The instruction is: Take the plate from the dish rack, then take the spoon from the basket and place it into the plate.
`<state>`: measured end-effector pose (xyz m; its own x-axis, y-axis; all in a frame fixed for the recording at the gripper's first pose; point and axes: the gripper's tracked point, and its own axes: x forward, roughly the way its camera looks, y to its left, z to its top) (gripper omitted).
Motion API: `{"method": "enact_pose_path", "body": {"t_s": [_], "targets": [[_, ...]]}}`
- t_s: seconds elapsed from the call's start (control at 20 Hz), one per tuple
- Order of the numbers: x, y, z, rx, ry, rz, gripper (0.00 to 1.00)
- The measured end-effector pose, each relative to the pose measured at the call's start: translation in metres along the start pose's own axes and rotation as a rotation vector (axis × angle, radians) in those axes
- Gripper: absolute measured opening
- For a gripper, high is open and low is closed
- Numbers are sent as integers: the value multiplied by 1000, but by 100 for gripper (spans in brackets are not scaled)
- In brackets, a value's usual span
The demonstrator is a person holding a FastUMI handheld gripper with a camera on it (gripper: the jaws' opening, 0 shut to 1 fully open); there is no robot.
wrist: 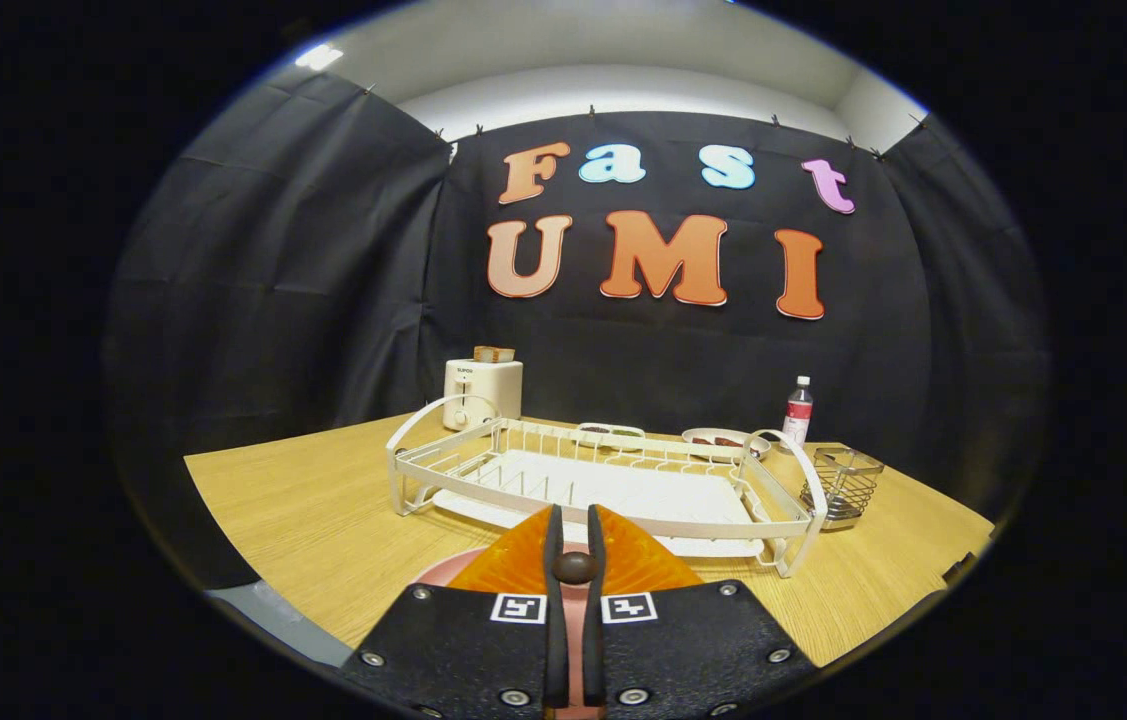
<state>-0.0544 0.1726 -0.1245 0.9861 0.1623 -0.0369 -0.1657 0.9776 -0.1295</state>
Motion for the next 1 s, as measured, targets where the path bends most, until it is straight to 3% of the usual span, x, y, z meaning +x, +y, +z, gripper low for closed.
{"method": "enact_pose_path", "body": {"t_s": [0.3, 0.4, 0.45, 0.55, 0.65, 1.0], "targets": [[-4, 1, -17, 1, 84, 3, 18], [-2, -5, -16, 19, 98, -7, 39], [-2, -9, -16, 31, 106, -10, 59], [-3, -23, -11, 42, 106, -35, 84], [-3, -42, -2, 36, 97, -65, 94], [-11, -109, 23, 96, 83, -127, 98]]}}
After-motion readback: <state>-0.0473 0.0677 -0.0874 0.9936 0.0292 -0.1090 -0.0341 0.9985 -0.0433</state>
